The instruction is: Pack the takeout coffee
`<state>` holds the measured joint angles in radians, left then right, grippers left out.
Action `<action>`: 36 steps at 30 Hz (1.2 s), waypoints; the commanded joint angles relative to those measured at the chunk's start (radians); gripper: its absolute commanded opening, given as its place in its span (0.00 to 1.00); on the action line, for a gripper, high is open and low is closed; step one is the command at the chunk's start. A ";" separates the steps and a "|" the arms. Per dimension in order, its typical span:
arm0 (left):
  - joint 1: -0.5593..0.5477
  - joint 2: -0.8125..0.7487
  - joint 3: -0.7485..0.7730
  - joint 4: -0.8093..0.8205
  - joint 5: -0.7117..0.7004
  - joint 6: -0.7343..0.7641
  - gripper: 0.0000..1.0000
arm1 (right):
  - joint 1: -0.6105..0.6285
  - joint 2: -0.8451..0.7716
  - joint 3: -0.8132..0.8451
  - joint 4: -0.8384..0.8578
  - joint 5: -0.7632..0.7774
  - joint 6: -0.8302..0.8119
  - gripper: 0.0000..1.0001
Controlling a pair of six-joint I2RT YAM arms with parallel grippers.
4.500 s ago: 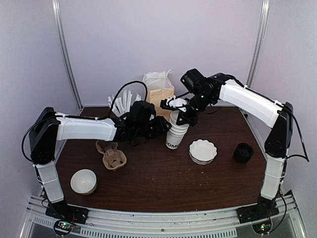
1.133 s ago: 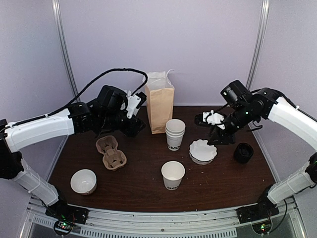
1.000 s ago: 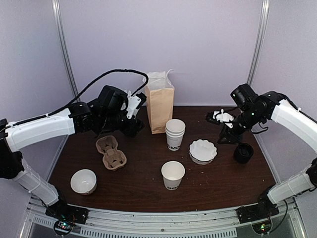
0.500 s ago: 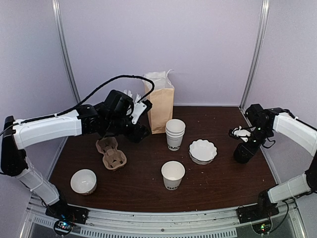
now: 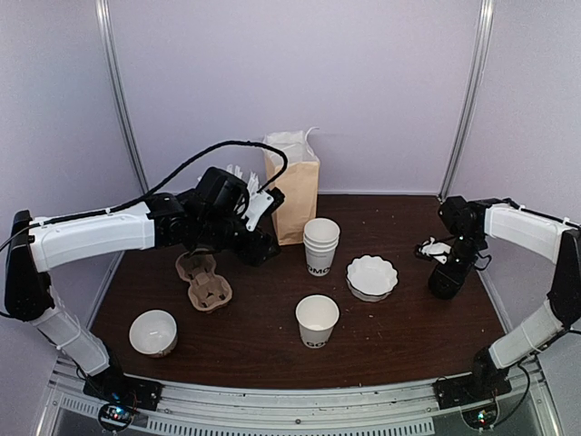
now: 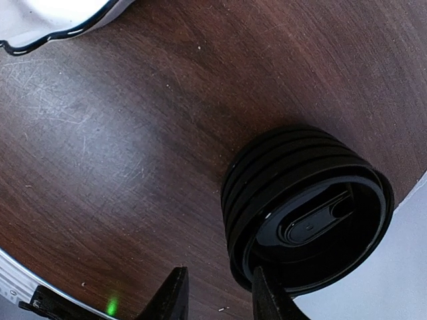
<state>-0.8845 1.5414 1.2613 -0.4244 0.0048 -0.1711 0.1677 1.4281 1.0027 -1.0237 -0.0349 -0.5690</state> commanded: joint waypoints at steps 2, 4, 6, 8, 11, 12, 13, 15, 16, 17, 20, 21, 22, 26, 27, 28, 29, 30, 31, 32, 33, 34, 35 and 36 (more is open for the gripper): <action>0.005 -0.010 0.003 0.037 0.016 -0.011 0.57 | -0.005 0.052 0.040 0.035 0.024 -0.018 0.34; 0.004 -0.011 0.004 0.036 0.011 -0.009 0.57 | -0.004 0.069 0.046 0.036 0.024 -0.019 0.32; 0.004 -0.011 0.005 0.037 0.011 -0.008 0.57 | -0.005 0.076 0.047 0.041 0.021 -0.019 0.29; 0.004 -0.011 0.004 0.038 0.011 -0.008 0.57 | -0.005 0.077 0.047 0.043 0.017 -0.017 0.28; 0.005 -0.010 0.004 0.036 0.011 -0.007 0.57 | -0.005 0.081 0.048 0.046 0.015 -0.014 0.28; 0.004 -0.008 0.004 0.036 0.011 -0.007 0.57 | -0.005 0.082 0.047 0.048 0.016 -0.014 0.28; 0.004 -0.008 0.004 0.035 0.011 -0.007 0.57 | -0.005 0.085 0.047 0.051 0.020 -0.013 0.28; 0.004 -0.006 0.006 0.035 0.011 -0.008 0.57 | -0.005 0.089 0.046 0.055 0.021 -0.010 0.27; 0.004 -0.006 0.005 0.035 0.012 -0.008 0.57 | -0.006 0.092 0.046 0.056 0.021 -0.008 0.26; 0.004 -0.006 0.005 0.036 0.012 -0.008 0.57 | -0.007 0.093 0.048 0.057 0.020 -0.005 0.25; 0.004 -0.006 0.005 0.034 0.012 -0.005 0.57 | -0.009 0.101 0.050 0.055 0.014 -0.002 0.23; 0.004 -0.006 0.005 0.033 0.012 -0.007 0.57 | -0.010 0.101 0.050 0.055 0.013 0.000 0.22; 0.005 -0.007 0.004 0.034 0.012 -0.007 0.57 | -0.011 0.101 0.050 0.056 0.013 0.000 0.20; 0.004 -0.006 0.003 0.035 0.014 -0.006 0.57 | -0.015 0.101 0.055 0.047 0.008 0.001 0.12; 0.004 -0.005 0.004 0.035 0.014 -0.006 0.57 | -0.016 0.101 0.057 0.046 0.006 0.001 0.11; 0.004 -0.005 0.003 0.034 0.014 -0.006 0.57 | -0.018 0.100 0.058 0.044 0.006 0.001 0.11; 0.004 -0.003 0.004 0.034 0.015 -0.008 0.57 | -0.019 0.099 0.059 0.040 0.005 0.002 0.10; 0.005 -0.003 0.005 0.034 0.016 -0.008 0.57 | -0.022 0.096 0.063 0.034 0.001 0.003 0.10; 0.004 -0.002 0.005 0.034 0.017 -0.008 0.57 | -0.023 0.092 0.067 0.026 -0.005 0.004 0.10; 0.004 -0.001 0.005 0.034 0.018 -0.007 0.57 | -0.025 0.087 0.070 0.017 -0.010 0.007 0.10; 0.004 -0.002 0.006 0.034 0.018 -0.008 0.57 | -0.026 0.079 0.074 0.006 -0.014 0.009 0.10; 0.004 -0.003 0.005 0.035 0.018 -0.008 0.57 | -0.026 0.070 0.079 -0.004 -0.020 0.010 0.09; 0.004 -0.003 0.006 0.034 0.018 -0.008 0.57 | -0.026 0.062 0.084 -0.016 -0.023 0.012 0.09; 0.004 -0.004 0.005 0.034 0.021 -0.008 0.57 | -0.027 0.055 0.090 -0.027 -0.027 0.013 0.09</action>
<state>-0.8845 1.5414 1.2613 -0.4198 0.0082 -0.1741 0.1497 1.5238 1.0576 -0.9958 -0.0364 -0.5713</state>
